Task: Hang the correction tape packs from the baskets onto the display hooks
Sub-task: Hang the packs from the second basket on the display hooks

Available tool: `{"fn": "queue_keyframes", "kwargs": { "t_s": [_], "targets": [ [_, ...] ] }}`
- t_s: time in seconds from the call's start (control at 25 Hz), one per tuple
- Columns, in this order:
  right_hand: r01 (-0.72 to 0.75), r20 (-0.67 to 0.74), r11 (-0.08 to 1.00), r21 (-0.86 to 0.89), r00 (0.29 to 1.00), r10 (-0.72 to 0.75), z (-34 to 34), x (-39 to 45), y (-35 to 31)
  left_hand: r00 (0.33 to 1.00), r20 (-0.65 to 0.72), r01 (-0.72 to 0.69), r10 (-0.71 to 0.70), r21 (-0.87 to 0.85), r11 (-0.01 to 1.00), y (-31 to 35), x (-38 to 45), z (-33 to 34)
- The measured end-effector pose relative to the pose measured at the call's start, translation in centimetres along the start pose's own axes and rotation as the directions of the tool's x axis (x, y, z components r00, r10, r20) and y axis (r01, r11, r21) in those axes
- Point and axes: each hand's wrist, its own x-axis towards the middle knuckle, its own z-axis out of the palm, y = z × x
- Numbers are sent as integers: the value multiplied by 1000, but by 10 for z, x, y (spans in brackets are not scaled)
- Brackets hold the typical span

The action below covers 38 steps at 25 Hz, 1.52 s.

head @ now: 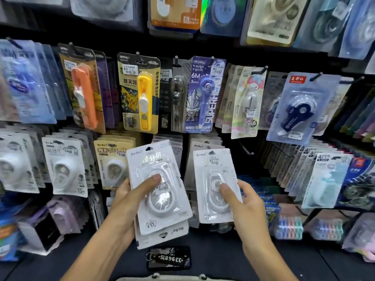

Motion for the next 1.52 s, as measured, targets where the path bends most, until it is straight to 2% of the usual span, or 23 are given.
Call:
{"fn": "queue_keyframes", "kwargs": {
  "t_s": [0.08,0.16,0.2,0.28,0.36,0.44,0.48,0.56,0.64,0.76,0.88,0.96,1.12,1.28,1.36,1.4,1.48,1.52],
  "targets": [
    [-33,12,999,27,999,33,3,6,-1,1000,22,-17,17,6,1000,2,1,1],
    [-160,37,979,128,987,157,12,8,-4,999,33,-23,22,26,999,1,0,4],
    [-186,38,975,123,983,182,16,6,-5,999,34,-27,26,30,999,1,-1,5],
    [-76,82,997,-3,994,76,20,-4,-1,999,33,-31,30,37,999,-3,-3,9],
    [33,268,999,-21,963,-26,27,-23,-1,999,34,-18,16,76,997,-9,-4,13],
    [73,379,997,-35,924,-54,36,-32,3,998,58,6,-13,120,993,-16,-6,16],
    [72,382,997,-6,922,-64,39,-32,4,996,80,21,-33,142,990,-18,-7,17],
    [-23,319,991,129,948,-20,39,-25,1,994,98,32,-51,186,982,-17,-9,17],
    [-42,188,983,179,982,8,27,-15,-2,998,54,23,-34,195,981,-13,-8,12],
    [17,51,1000,25,999,-19,7,-9,2,1000,5,-20,20,139,990,-7,-4,3],
    [79,12,991,-112,997,-78,3,-10,13,1000,6,-24,24,85,996,-3,-4,0],
    [102,29,977,-186,995,-98,8,1,15,1000,9,-24,24,80,996,-2,-5,2],
    [10,181,962,-272,983,42,14,20,26,1000,12,-9,8,104,995,-6,-5,3],
    [214,167,807,-551,975,-144,11,13,31,999,2,42,-43,94,995,-12,-2,2],
    [260,193,826,-500,963,-187,12,5,21,999,11,40,-42,108,993,-16,-3,6],
    [243,259,876,-417,955,-142,13,-1,15,999,30,21,-25,119,993,-17,-5,12],
    [110,417,962,-250,909,5,13,-17,8,997,75,-14,3,149,989,-21,-10,25],
    [43,431,983,-177,901,39,10,-21,6,995,96,-22,8,153,988,-23,-11,33]
  ]
}}
